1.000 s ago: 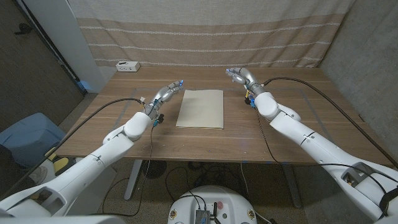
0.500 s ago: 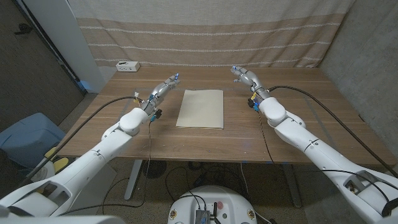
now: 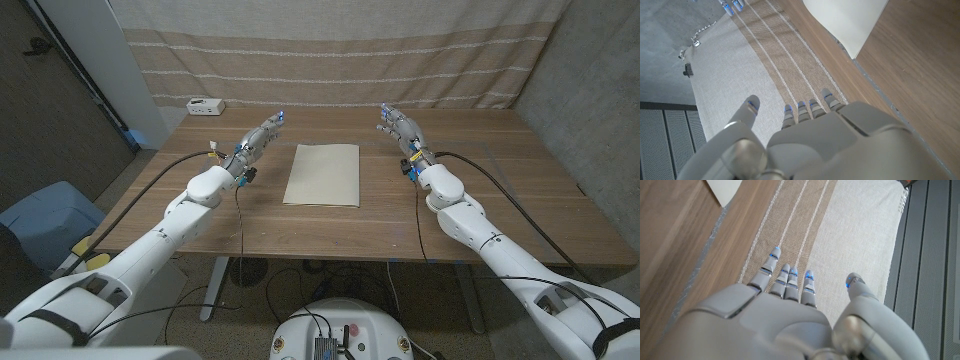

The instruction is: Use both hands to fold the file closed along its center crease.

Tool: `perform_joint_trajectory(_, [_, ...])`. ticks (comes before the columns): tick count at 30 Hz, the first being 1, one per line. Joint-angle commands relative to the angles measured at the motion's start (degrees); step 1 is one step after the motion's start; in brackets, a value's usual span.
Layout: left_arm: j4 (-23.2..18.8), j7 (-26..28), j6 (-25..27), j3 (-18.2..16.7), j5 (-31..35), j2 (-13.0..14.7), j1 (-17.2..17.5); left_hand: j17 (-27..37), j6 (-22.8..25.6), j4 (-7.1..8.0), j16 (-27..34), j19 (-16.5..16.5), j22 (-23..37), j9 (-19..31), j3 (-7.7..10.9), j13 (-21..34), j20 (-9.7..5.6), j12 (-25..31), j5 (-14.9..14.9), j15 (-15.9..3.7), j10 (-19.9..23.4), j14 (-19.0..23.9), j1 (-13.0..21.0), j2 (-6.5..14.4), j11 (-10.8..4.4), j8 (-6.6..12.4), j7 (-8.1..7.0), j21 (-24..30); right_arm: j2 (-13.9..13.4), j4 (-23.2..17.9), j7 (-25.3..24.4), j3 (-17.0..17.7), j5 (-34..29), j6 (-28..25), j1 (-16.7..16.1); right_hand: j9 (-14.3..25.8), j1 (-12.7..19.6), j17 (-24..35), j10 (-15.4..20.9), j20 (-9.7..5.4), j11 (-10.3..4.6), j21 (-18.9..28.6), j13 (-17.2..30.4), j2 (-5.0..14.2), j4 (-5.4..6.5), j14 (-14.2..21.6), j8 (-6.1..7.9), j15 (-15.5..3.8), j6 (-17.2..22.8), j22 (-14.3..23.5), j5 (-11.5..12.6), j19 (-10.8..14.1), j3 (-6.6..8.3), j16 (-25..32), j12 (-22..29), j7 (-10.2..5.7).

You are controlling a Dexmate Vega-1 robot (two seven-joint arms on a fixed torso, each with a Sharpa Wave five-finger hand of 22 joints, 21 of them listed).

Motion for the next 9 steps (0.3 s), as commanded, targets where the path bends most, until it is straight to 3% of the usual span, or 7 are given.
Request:
perform_joint_trajectory(1, [5.7, -4.6, -2.6, 0.1, -2.5, -1.2, -2.5, -0.1, -0.2, -0.19, 0.5, -0.2, 0.1, 0.0, -0.19, 0.2, 0.42, 0.5, 0.0, -0.95, -0.1, -0.4, -0.1, 0.6, -0.07, 0.23, 0.27, -0.1, 4.1, 3.1, -0.2, 2.5, 5.6, 7.0, -1.9, 0.1, -0.1, 0.0, 0.5, 0.14, 0.72, -0.3, 0.1, -0.43, -0.36, 0.2, 0.47, 0.66, 0.5, 0.2, 0.3, 0.6, -0.09, 0.5, 0.6, 0.68])
perform_joint_trajectory(6, [7.0, -4.5, -1.4, 0.2, -3.0, -1.4, -2.7, -0.1, -0.3, -0.24, 0.5, 0.0, 0.1, 0.0, -0.26, 0.2, 0.40, 0.5, 0.0, -0.94, -0.2, -0.4, -0.1, 0.8, 0.04, 0.31, 0.39, -0.1, 4.6, 1.4, -1.8, 1.5, 4.3, 7.0, -3.1, 0.1, 0.2, -0.3, 0.9, 0.12, 0.71, -0.3, 0.1, -0.24, -0.66, 0.6, 0.61, 0.81, 0.8, 0.2, 0.4, 1.1, 0.06, 0.6, 0.7, 0.82])
perform_joint_trajectory(9, [7.4, -4.7, -1.0, 0.0, -3.7, -1.6, -2.6, -0.1, -0.6, -0.24, 0.5, 0.1, 0.1, 0.0, -0.30, 0.2, 0.38, 0.5, 0.0, -0.91, -0.3, -0.5, 0.0, 0.9, 0.04, 0.21, 0.37, -0.1, 5.6, 1.6, -1.8, 1.5, 3.8, 9.8, -3.2, 0.1, 0.7, -0.5, 1.2, -0.02, 0.69, -0.3, 0.1, 0.02, -1.10, 0.9, 0.63, 0.67, 0.8, 0.2, 0.4, 1.6, 0.30, 0.8, 0.8, 0.92])
